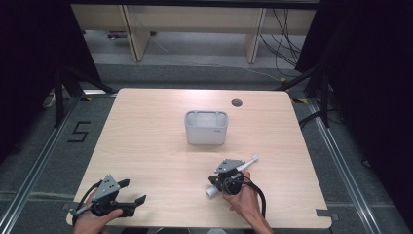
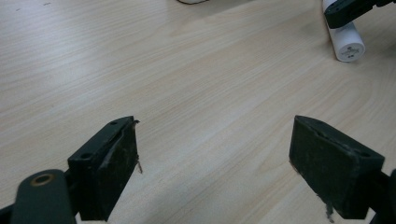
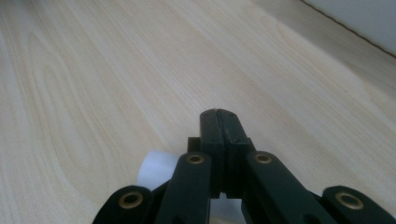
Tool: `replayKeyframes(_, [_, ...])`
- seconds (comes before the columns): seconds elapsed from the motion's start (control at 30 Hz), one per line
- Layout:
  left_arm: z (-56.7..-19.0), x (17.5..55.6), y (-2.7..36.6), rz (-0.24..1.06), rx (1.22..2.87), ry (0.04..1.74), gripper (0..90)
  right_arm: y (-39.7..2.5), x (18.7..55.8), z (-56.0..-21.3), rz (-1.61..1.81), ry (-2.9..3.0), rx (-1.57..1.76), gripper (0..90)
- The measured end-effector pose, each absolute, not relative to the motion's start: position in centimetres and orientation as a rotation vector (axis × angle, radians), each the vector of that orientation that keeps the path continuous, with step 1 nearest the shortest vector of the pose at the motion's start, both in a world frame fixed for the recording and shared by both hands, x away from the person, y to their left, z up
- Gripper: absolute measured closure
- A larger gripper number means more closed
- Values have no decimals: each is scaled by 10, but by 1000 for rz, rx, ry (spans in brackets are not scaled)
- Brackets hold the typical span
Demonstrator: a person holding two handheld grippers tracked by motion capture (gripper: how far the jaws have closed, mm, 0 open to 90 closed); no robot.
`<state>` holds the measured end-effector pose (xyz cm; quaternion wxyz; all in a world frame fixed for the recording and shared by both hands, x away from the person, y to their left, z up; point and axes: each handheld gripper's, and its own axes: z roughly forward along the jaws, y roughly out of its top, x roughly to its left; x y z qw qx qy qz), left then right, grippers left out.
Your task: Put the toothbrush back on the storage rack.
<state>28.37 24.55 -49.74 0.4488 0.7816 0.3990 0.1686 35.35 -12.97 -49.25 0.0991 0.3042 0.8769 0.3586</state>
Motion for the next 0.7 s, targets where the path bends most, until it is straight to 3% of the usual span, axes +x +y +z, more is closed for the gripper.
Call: replayKeyframes(0.7, [-497, 285, 245, 414, 1937, 978, 148, -142, 339, -494, 1048, 2635, 937, 900])
